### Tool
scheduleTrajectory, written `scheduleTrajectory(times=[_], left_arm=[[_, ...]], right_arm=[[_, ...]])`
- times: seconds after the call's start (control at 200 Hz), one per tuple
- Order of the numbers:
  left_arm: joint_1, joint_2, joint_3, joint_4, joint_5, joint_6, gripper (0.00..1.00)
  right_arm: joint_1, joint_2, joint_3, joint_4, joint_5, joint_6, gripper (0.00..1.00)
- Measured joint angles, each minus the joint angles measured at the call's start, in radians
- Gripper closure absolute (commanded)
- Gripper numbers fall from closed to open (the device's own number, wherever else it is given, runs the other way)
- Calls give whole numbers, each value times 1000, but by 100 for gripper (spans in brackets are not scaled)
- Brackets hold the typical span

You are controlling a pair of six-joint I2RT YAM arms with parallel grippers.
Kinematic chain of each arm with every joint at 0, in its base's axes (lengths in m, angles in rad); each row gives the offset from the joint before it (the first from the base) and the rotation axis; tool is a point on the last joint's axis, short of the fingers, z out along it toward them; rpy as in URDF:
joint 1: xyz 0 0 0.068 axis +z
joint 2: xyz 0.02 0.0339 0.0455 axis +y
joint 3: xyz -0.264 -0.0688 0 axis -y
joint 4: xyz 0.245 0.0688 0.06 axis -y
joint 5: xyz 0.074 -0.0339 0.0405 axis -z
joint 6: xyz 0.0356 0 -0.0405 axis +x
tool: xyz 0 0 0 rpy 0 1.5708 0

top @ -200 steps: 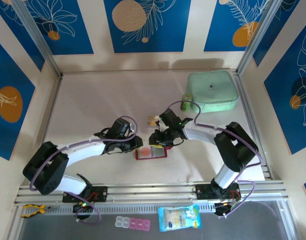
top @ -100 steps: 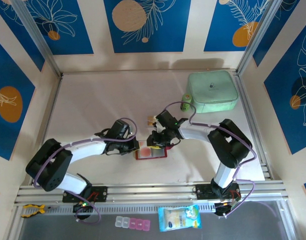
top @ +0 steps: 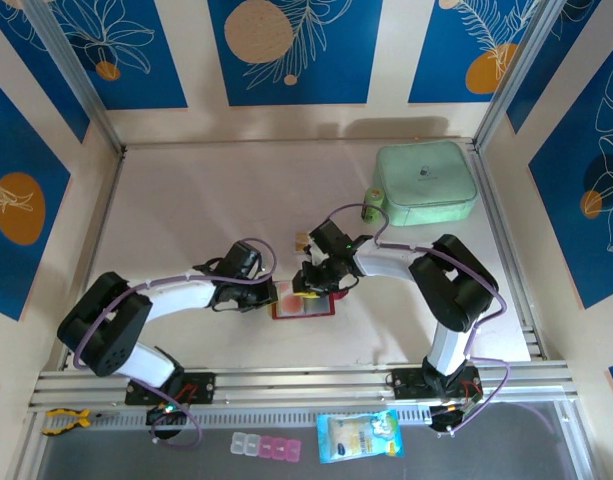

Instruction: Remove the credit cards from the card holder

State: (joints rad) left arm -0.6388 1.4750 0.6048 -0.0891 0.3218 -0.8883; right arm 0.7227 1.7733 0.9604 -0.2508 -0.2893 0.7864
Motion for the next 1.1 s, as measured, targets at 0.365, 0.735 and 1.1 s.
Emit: scheduleTrajectory(times=[0.365,0.735,1.1], left_arm=[[0,-19,0,2,0,0,97],[0,8,0,65,29,-20,97],[0,12,0,56,28,-20,97]], right_arm=[[4,14,1,5,-7,0,75],[5,15,1,5,-7,0,75],[11,15,3,-4,14,-13,75]])
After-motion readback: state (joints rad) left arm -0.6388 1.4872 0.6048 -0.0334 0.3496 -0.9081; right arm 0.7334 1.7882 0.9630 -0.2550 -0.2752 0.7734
